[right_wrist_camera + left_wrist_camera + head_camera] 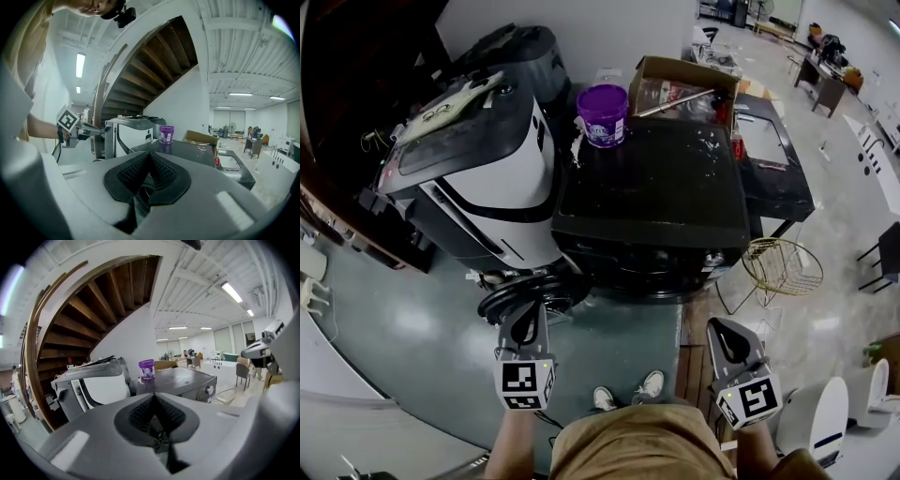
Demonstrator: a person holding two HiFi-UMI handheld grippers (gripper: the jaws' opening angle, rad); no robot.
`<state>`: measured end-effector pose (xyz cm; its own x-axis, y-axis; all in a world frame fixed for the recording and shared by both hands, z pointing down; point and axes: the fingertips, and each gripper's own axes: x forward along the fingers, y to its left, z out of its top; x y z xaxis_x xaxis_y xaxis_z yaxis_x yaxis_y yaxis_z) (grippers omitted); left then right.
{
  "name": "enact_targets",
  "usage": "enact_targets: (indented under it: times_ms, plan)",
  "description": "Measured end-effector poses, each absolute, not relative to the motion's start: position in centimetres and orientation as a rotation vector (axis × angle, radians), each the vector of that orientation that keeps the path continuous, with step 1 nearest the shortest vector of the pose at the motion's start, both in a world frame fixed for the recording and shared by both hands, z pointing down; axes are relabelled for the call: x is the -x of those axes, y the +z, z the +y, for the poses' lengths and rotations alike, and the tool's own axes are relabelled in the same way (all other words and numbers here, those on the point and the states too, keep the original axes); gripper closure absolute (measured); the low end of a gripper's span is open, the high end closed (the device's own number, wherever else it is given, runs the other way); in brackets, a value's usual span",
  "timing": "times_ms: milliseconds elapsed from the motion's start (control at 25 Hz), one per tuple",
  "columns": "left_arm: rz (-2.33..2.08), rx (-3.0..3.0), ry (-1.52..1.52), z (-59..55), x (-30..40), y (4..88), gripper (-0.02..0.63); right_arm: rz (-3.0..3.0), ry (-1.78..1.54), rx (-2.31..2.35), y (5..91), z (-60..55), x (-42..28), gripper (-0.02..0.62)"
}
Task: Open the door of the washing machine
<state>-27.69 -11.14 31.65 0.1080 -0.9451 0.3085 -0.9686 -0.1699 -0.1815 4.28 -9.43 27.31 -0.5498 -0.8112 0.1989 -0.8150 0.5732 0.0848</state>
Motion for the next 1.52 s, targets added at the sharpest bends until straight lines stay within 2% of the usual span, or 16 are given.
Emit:
enact_targets:
  times_ms: [840,1520]
  plan:
    - [-2.09,-2.31,0.348,-7.2,31.8,26.9,0.548,-2.518,-0.025,-1.492,24.5,-8.7,-6.3,0.591]
    - [-2.08,-2.356,0.292,-5.6,32.4,25.6,0.548,-2.526,-0.043,-1.526,24.1,-6.7,-4.3,0.591]
